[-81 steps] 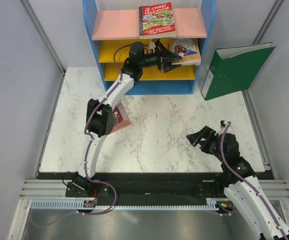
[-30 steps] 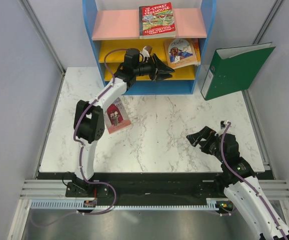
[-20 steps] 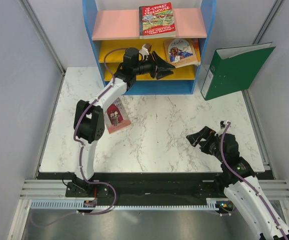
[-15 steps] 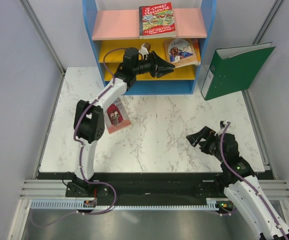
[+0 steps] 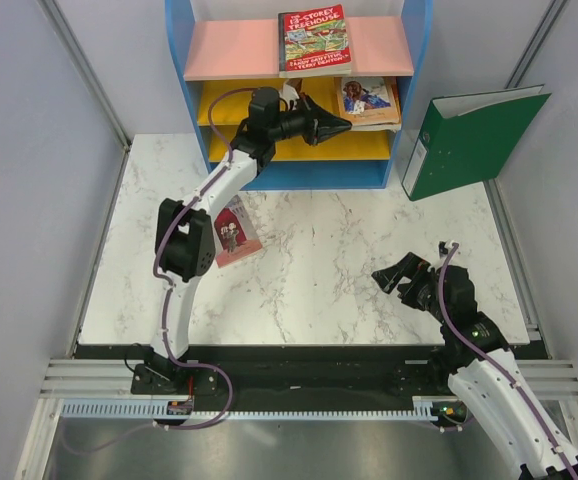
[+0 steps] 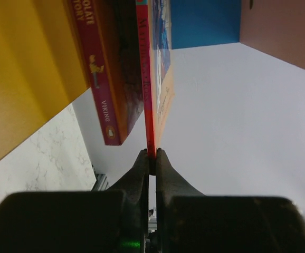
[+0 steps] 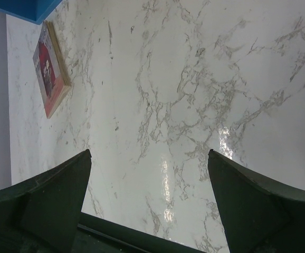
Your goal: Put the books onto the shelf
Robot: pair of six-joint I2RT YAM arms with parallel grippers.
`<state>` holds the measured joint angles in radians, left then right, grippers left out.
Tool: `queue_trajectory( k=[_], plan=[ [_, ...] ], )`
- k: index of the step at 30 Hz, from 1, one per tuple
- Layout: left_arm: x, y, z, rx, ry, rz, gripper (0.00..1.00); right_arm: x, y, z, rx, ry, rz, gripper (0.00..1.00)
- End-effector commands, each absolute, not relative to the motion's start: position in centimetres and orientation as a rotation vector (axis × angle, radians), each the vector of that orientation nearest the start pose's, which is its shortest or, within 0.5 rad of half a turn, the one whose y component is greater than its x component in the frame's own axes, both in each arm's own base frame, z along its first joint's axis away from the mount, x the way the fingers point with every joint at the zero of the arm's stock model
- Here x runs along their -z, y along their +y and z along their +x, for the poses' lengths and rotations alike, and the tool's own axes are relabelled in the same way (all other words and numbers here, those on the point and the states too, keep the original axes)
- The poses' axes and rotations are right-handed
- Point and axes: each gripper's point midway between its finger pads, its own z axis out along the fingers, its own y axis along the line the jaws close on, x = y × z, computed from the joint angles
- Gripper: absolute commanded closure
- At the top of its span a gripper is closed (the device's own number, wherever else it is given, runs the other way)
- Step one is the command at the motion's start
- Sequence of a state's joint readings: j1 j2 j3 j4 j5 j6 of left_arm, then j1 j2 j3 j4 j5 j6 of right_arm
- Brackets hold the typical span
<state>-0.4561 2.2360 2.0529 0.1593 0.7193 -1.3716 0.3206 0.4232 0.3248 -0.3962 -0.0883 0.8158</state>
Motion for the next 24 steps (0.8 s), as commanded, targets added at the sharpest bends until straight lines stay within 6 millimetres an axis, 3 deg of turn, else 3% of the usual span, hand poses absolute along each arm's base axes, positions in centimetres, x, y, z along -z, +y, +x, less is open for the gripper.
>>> queue_trajectory(
  k=[1,10,12,17,24],
  plan=[
    [-34.6,-40.7,48.1,1.908,1.958,-0.111,0.98,-12.1,11.8,21.1,-0.787,2.075,0.472,0.02],
    [-33.0,-41.6,48.1,1.935,2.021,-0.021,0.97,-12.1,11.9,21.1,-0.791,2.074,0.474,0.02],
    [-33.5,-41.7,47.8,1.956,2.014,0.020,0.96,-12.0,11.8,21.1,-0.789,2.077,0.473,0.02],
    [-32.1,-41.6,47.8,1.976,2.051,0.040,0.94,-12.0,11.9,21.1,-0.792,2.080,0.473,0.02],
    [-32.6,-40.8,48.6,1.972,2.029,0.012,0.66,-11.9,11.9,21.0,-0.796,2.081,0.473,0.02]
  ],
)
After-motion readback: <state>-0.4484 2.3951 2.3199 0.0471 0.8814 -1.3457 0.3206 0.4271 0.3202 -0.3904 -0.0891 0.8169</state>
